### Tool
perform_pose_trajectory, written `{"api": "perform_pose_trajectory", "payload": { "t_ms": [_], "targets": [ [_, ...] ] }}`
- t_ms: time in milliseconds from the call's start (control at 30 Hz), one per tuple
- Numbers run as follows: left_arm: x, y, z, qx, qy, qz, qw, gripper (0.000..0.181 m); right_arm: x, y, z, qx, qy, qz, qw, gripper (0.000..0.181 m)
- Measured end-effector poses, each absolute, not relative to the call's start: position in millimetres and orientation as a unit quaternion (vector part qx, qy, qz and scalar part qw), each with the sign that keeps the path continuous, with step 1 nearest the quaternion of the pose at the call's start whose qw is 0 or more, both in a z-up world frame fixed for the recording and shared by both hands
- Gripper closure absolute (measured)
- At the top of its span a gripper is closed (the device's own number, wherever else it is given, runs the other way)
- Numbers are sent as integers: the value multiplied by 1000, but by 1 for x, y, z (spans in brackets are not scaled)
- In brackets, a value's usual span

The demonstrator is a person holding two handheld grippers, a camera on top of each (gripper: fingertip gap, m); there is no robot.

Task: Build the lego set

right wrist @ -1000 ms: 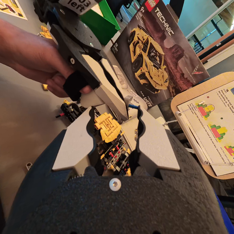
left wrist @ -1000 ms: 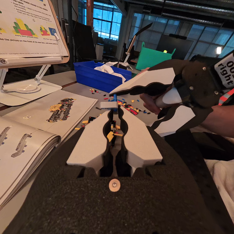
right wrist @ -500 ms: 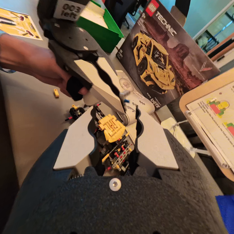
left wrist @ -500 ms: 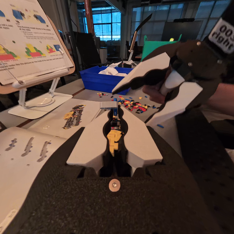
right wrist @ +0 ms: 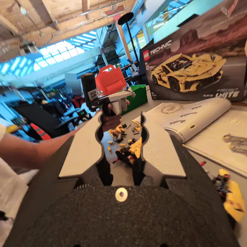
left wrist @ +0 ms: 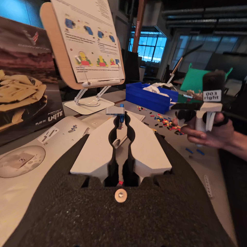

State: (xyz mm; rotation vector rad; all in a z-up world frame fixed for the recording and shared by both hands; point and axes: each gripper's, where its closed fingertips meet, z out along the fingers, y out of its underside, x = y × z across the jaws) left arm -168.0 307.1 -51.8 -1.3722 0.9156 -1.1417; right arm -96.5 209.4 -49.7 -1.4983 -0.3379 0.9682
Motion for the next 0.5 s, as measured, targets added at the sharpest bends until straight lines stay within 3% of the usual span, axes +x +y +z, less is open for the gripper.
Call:
{"api": "perform_pose_trajectory", "payload": {
  "t_ms": [33, 67, 200, 300, 367, 500],
  "targets": [
    [-172, 312, -50, -580, 369, -494, 532, 175, -93, 208, -51, -652, -164, 388, 631, 141],
    [-175, 315, -46, -578, 355, -509, 530, 175, -88, 211, -57, -657, -167, 355, 643, 143],
    [-182, 322, -42, -578, 333, -529, 525, 175, -89, 210, -63, -664, -165, 370, 629, 138],
    [-181, 322, -47, -584, 349, -501, 535, 175, -73, 212, -77, -704, -197, 288, 619, 138],
    [-179, 319, -49, -584, 359, -490, 538, 175, -54, 196, -97, -761, -242, 239, 552, 147],
    [-171, 309, -51, -579, 387, -469, 543, 175, -18, 133, -145, -856, -321, 146, 377, 146]
  ]
}}
